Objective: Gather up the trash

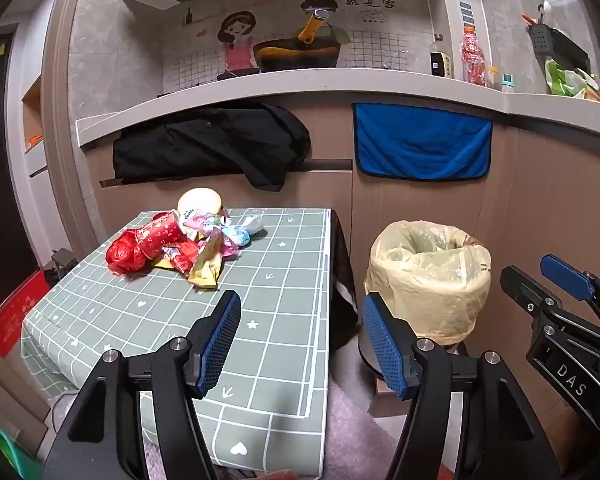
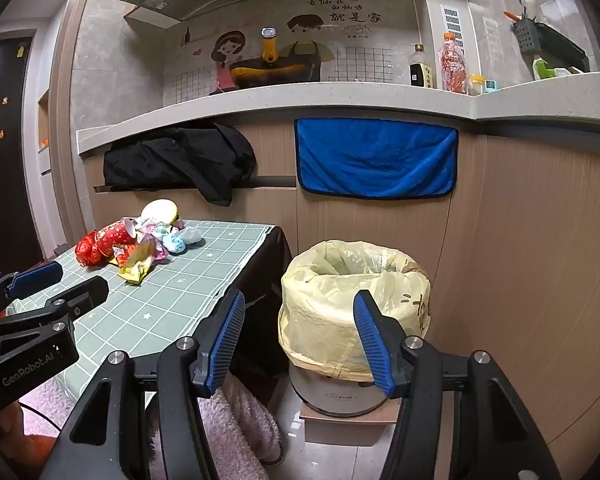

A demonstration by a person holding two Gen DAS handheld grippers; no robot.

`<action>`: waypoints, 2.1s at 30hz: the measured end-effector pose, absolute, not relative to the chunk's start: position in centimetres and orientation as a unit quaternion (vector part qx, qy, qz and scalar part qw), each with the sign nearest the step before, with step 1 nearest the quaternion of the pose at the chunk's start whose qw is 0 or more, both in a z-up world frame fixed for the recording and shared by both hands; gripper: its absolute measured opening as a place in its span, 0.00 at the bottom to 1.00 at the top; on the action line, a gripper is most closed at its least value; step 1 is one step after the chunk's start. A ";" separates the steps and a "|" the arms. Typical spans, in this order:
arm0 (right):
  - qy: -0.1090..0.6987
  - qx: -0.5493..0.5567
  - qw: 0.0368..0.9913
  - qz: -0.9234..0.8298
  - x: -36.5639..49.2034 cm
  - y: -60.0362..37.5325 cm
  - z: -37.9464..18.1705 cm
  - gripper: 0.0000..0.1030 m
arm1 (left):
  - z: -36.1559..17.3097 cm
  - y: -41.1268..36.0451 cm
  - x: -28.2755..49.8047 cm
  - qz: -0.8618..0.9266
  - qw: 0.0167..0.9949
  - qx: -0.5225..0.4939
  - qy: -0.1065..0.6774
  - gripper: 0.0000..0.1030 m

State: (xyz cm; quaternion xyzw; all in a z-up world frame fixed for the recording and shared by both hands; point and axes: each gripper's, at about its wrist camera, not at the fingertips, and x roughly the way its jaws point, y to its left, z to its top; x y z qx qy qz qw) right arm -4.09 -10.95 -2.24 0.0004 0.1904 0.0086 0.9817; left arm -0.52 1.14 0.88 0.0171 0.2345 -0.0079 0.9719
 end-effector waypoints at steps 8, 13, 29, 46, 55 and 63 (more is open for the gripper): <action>0.191 0.001 0.982 0.008 -4.1 -10.8 -2.3 0.52 | 0.8 0.5 -0.4 -0.004 0.973 0.017 0.231 0.62; 0.193 0.001 0.981 0.009 -3.9 -11.0 -2.4 0.52 | 1.1 0.9 -0.5 -0.005 0.973 0.018 0.232 0.62; 0.189 0.002 0.982 0.000 -4.0 -11.5 -2.3 0.52 | 0.9 -0.4 -0.3 -0.018 0.973 0.021 0.227 0.62; 0.187 0.006 0.982 -0.010 -4.3 -12.0 -1.8 0.52 | 0.7 -0.6 -0.4 -0.026 0.974 0.023 0.225 0.62; 0.188 0.006 0.982 -0.010 -4.3 -12.1 -1.8 0.52 | 0.7 -0.8 -0.5 -0.027 0.974 0.022 0.225 0.62; 0.189 0.006 0.982 -0.010 -4.3 -12.1 -1.9 0.52 | 0.8 -0.7 -0.4 -0.026 0.974 0.023 0.226 0.62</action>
